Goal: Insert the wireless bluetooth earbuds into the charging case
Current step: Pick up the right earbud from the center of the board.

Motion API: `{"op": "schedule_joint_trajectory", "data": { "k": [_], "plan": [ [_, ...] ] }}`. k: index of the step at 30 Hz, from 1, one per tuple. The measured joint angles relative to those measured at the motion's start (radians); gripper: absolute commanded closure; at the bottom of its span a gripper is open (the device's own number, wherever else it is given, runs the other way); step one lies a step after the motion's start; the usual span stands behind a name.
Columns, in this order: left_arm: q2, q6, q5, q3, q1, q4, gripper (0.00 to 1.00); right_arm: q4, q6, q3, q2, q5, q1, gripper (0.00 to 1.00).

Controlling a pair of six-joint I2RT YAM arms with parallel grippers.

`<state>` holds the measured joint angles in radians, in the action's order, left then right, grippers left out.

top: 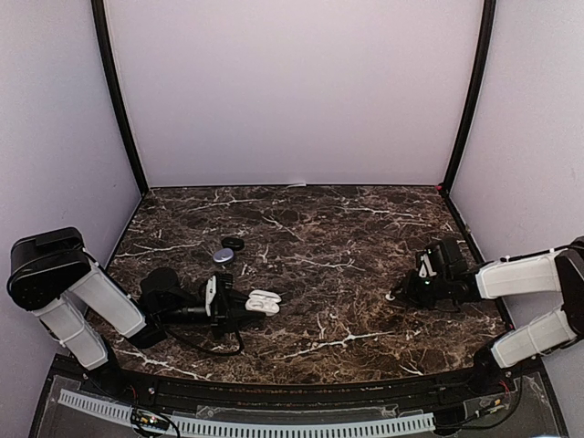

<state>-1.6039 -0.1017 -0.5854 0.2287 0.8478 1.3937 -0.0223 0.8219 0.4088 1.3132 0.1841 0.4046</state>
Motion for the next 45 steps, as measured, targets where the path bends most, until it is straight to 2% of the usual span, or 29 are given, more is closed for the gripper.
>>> {"op": "schedule_joint_trajectory", "data": {
  "k": [10,19,45],
  "plan": [
    [0.002,-0.001,0.0,0.002,0.0,-0.002,0.85,0.07,-0.005,0.005,-0.043,-0.022,0.0,0.76],
    [0.002,-0.001,0.0,0.005,0.0,-0.003,0.86,0.121,-0.012,-0.006,-0.084,-0.044,-0.001,0.8],
    [0.002,-0.003,0.0,0.012,0.0,-0.009,0.86,0.06,-0.023,0.002,-0.026,-0.01,-0.005,0.82]
  ]
}}
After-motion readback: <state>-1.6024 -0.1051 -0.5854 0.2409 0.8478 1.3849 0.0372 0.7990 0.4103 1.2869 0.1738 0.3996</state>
